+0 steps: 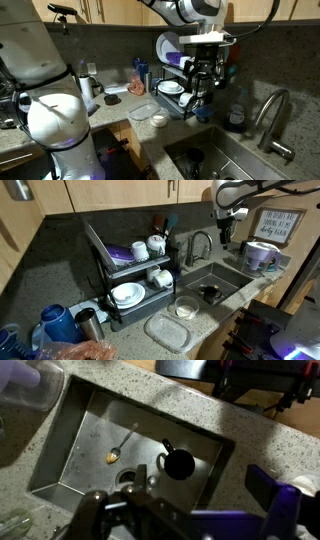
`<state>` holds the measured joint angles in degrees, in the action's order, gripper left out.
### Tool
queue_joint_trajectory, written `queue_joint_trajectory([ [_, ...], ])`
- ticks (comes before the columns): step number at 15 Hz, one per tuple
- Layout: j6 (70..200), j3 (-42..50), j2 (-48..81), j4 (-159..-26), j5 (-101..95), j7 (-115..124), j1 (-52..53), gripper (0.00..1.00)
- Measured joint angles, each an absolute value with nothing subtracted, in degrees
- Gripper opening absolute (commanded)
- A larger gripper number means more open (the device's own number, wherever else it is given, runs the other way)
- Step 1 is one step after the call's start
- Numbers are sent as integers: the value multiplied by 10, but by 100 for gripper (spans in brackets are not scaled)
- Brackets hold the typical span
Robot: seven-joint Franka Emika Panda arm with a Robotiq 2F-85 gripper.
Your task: Pour the contents in the clear bowl on the right into the bowl on the left
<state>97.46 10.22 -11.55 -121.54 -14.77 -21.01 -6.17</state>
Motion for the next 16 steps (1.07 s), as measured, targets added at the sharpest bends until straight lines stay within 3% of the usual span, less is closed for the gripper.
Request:
queue_joint_trajectory([
  [16,990,80,-115,-1270,-90,-234,-33,100],
])
